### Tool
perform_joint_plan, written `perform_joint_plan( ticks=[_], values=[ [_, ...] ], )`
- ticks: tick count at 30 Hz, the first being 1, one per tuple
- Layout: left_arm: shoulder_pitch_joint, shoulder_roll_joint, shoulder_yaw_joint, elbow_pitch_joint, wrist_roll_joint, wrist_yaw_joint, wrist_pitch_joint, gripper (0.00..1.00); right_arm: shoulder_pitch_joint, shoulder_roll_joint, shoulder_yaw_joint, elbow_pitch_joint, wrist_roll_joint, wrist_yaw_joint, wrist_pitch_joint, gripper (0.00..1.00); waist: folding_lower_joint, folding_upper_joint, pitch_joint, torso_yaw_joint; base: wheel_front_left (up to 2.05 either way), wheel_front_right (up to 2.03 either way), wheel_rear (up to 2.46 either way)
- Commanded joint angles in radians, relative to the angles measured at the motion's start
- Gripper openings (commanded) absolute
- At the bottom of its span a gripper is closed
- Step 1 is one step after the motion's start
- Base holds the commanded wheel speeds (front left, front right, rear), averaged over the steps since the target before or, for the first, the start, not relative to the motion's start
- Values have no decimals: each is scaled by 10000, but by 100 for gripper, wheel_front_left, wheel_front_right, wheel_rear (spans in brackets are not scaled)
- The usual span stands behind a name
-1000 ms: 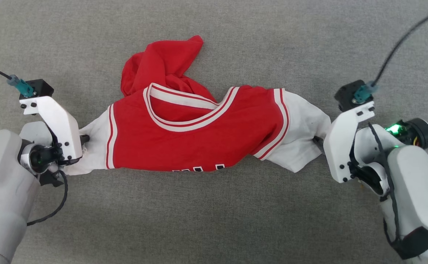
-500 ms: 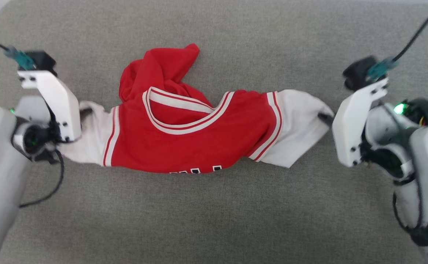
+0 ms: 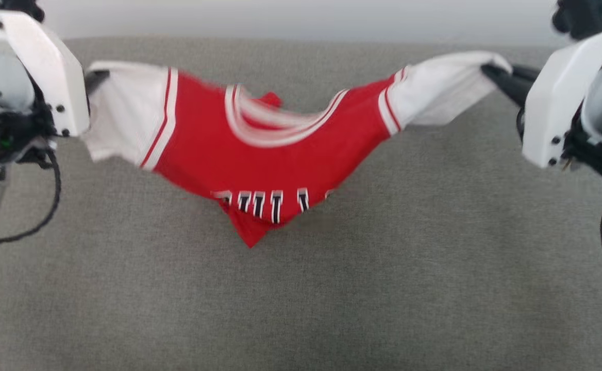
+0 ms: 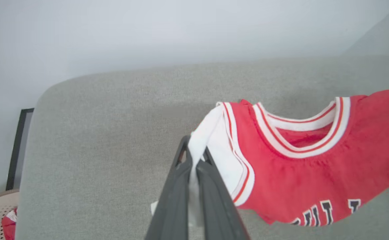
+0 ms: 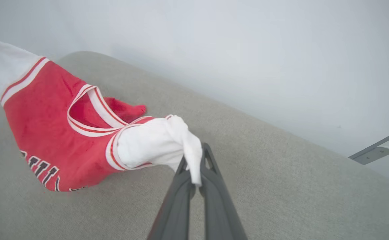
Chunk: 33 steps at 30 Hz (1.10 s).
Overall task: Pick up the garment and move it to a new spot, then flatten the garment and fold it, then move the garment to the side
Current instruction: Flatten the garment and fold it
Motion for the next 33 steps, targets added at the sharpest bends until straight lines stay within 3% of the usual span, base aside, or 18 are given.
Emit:
perform_joint_plan(
  ticks=[1,7,18,33],
  values=[
    [-251,141,90,-310,58,166,73,0,-323,-39,13,-118,116,1,-192,0,0,0,-337,-133,0,0,0],
    [-669,340,252,-904,155,428,178,0,-944,-160,70,-101,238,1,-719,0,0,0,-786,-253,0,0,0],
    [-1582,361,334,-973,462,497,87,0,-2025,-570,41,551,282,1,-1922,0,0,0,-1398,-410,0,0,0],
    [-2417,336,348,-511,794,246,-505,0,-2889,-612,-214,1372,-238,1,-2962,0,0,0,-1302,-410,0,0,0]
  ],
)
